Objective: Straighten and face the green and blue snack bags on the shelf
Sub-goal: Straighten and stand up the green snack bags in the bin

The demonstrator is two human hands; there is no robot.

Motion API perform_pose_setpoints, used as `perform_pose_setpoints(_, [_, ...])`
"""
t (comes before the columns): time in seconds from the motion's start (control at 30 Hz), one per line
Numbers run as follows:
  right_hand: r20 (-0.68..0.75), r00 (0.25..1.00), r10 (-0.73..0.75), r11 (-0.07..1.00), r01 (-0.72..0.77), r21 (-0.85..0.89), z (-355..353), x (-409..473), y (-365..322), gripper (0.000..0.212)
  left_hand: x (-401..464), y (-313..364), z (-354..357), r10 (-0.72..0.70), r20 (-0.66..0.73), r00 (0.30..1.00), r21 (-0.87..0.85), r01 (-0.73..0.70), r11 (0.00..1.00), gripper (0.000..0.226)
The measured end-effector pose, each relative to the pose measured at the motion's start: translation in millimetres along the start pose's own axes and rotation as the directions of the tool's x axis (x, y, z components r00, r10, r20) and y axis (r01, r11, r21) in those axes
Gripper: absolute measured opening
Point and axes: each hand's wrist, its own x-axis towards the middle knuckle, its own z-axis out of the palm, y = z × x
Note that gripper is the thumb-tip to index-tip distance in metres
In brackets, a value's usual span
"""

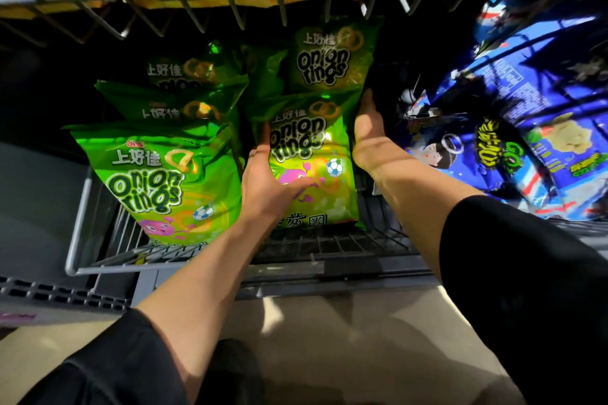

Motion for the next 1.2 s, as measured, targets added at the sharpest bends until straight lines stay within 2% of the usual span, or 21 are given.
perform_pose_setpoints(0.1, [0.018,0.999,0.033,0.976,-0.037,0.215,-5,-15,20,0.046,2,3,2,-0.001,-0.006,1.000,-0.008,0.001,1.000,0.129])
perform_pose_setpoints(0.2, [0.112,0.994,0.012,0.950,-0.046,0.308,-10,-50,24,0.056,6,12,3,0.077,0.015,0.997,-0.015,-0.077,0.997,0.119])
perform_pose_setpoints(0.3, [0.115,0.975,-0.192,0.931,0.144,0.335,-10,-53,27,0.094,17,21,6,0.154,0.106,0.982,-0.128,-0.140,0.982,0.112])
perform_pose_setpoints(0.37, [0.050,0.964,-0.262,0.936,0.241,0.255,-10,-42,30,0.107,23,28,10,0.175,0.196,0.965,-0.129,-0.152,0.980,0.108])
perform_pose_setpoints(0.47, [0.023,0.954,-0.300,0.954,0.300,0.018,-4,-35,33,0.100,25,27,15,0.136,0.194,0.972,0.033,-0.145,0.989,0.102])
perform_pose_setpoints(0.57, [0.018,0.965,-0.263,0.961,0.261,0.096,10,-31,36,0.099,13,21,9,0.127,0.231,0.965,0.206,-0.176,0.963,0.106])
perform_pose_setpoints(0.63, [-0.002,0.974,-0.225,0.974,0.225,-0.001,7,-41,30,0.097,1,20,-5,0.169,0.229,0.959,0.318,-0.238,0.918,0.091])
perform_pose_setpoints(0.73, [-0.172,0.962,-0.215,0.926,0.144,-0.349,-2,-70,13,0.086,-20,19,-33,0.280,0.158,0.947,0.346,-0.319,0.882,0.071])
perform_pose_setpoints(0.8, [-0.274,0.908,-0.317,0.910,0.210,-0.358,2,-97,1,0.067,-37,15,-55,0.368,0.084,0.926,0.344,-0.374,0.862,0.060])
perform_pose_setpoints(0.83, [-0.242,0.898,-0.368,0.903,0.284,-0.321,8,-110,-6,0.055,-46,14,-66,0.412,0.025,0.911,0.372,-0.392,0.842,0.053])
perform_pose_setpoints(0.9, [-0.001,0.939,-0.344,0.928,0.339,-0.153,30,-131,-12,0.033,-62,12,-88,0.473,-0.170,0.865,0.463,-0.353,0.813,0.040])
perform_pose_setpoints(0.97, [0.305,0.934,-0.188,0.981,0.194,0.011,53,-149,-14,0.037,-70,6,-105,0.379,-0.449,0.809,0.465,-0.151,0.872,0.041])
perform_pose_setpoints(1.0, [0.427,0.899,-0.099,0.995,0.098,0.025,63,-156,-13,0.047,-71,1,-112,0.249,-0.553,0.795,0.390,-0.017,0.921,0.047])
perform_pose_setpoints(1.03, [0.509,0.860,-0.044,0.999,0.049,0.002,72,-160,-9,0.054,-72,-5,-117,0.071,-0.593,0.802,0.279,0.122,0.952,0.058])
perform_pose_setpoints(1.1, [0.566,0.824,-0.037,0.994,0.090,-0.067,83,-166,-3,0.053,-69,-18,-123,-0.233,-0.507,0.830,0.099,0.325,0.940,0.076])
perform_pose_setpoints(1.13, [0.559,0.827,-0.048,0.991,0.109,-0.076,85,-168,-2,0.052,-67,-23,-124,-0.306,-0.436,0.847,0.059,0.366,0.929,0.081])
perform_pose_setpoints(1.2, [0.550,0.830,-0.092,0.988,0.143,-0.051,86,-169,-1,0.054,-64,-23,-123,-0.361,-0.332,0.871,0.042,0.396,0.917,0.088])
